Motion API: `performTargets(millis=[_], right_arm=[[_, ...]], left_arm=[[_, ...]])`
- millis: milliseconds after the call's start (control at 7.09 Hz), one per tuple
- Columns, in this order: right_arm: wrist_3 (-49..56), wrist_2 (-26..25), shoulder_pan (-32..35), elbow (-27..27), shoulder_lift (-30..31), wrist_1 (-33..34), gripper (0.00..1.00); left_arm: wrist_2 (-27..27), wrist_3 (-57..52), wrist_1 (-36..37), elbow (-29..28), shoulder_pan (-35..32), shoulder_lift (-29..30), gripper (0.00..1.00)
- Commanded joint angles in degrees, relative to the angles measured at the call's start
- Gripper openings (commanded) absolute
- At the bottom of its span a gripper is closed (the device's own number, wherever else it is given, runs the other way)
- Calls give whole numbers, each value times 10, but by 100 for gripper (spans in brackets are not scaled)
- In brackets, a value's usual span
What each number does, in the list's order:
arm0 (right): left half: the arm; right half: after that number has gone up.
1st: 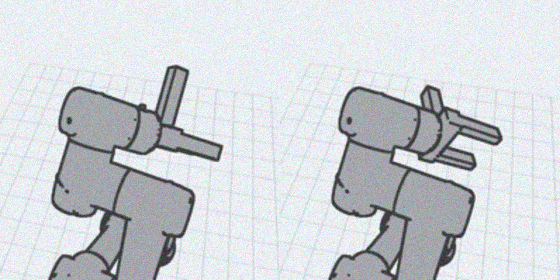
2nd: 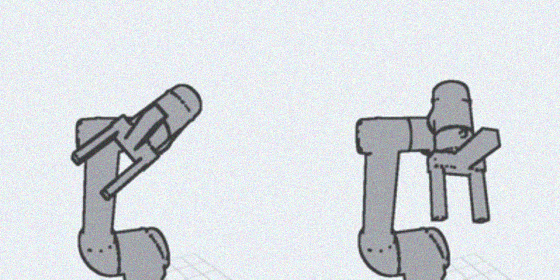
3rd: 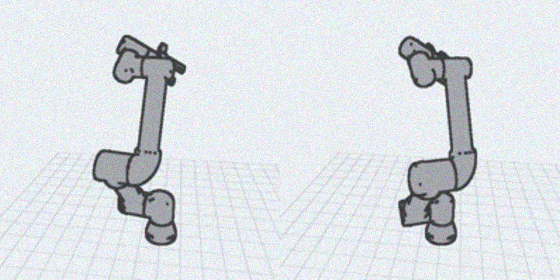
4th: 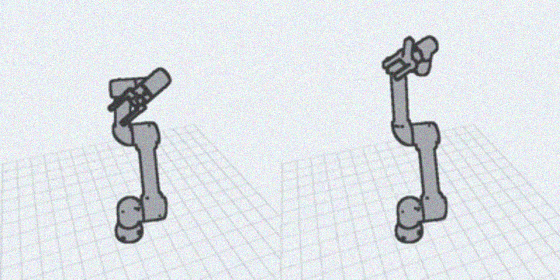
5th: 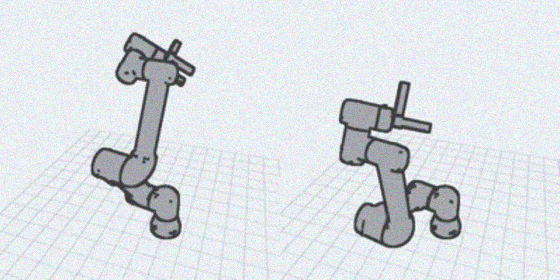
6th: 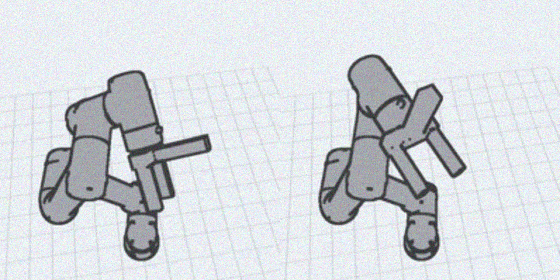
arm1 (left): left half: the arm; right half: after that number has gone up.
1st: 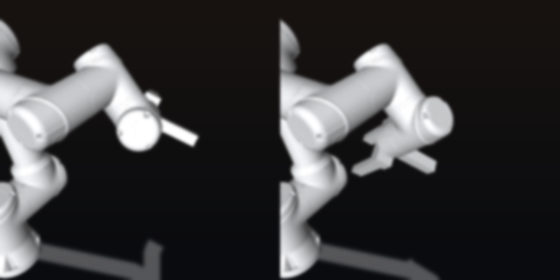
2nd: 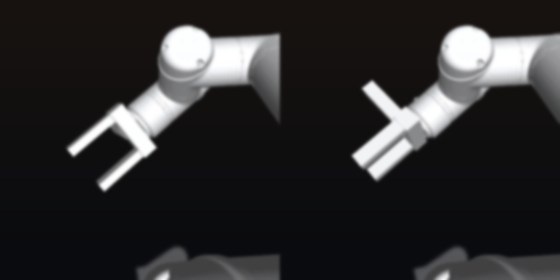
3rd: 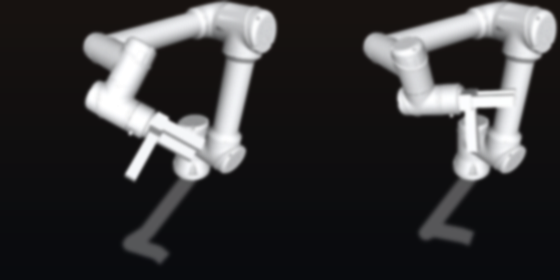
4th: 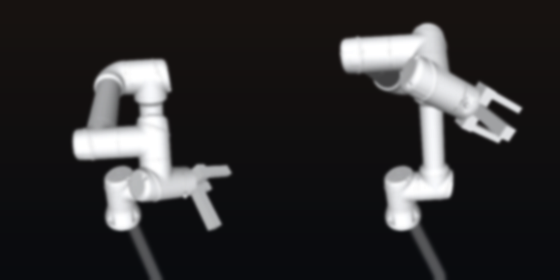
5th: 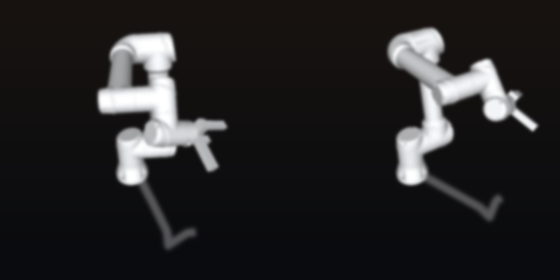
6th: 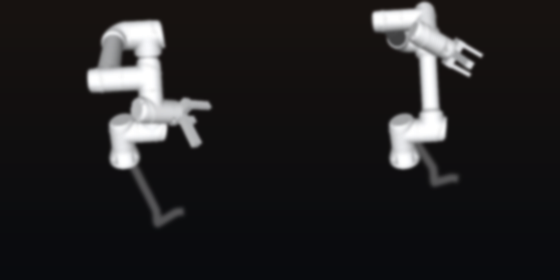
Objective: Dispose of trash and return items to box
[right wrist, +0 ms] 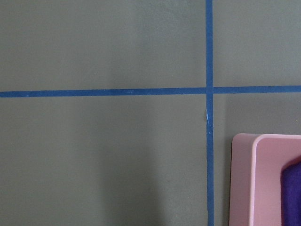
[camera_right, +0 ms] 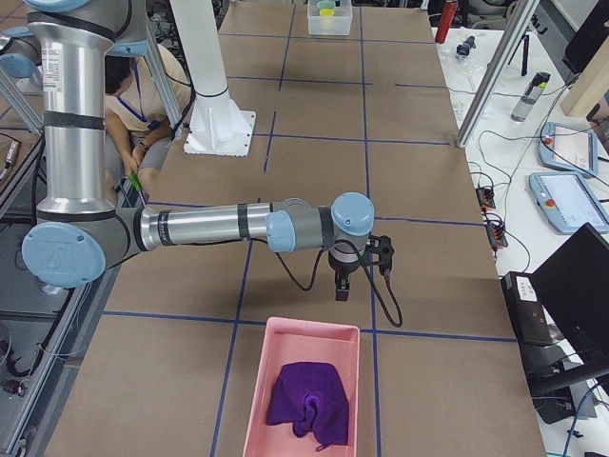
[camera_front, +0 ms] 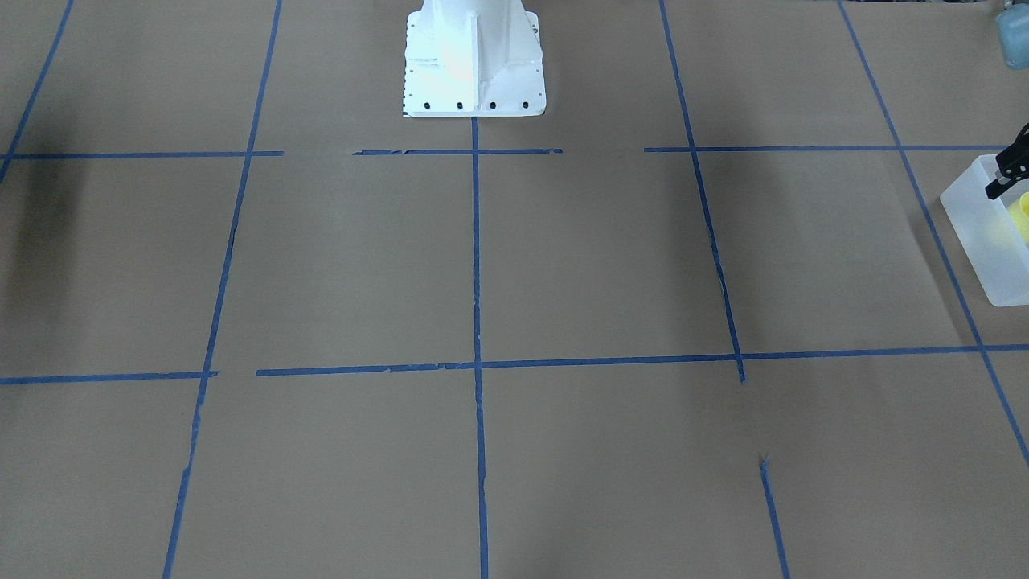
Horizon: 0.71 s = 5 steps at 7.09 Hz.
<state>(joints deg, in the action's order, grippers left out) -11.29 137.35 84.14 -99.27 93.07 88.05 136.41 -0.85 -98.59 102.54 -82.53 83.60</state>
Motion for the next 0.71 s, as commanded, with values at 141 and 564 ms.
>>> performTargets(millis=[141, 564], right_arm=[[0, 1, 1, -3, 4, -1, 100], [0, 1, 0, -6, 4, -1, 100]], left_arm=[[18, -91, 77, -31, -52, 2, 100], [18, -91, 65, -52, -51, 4, 100]])
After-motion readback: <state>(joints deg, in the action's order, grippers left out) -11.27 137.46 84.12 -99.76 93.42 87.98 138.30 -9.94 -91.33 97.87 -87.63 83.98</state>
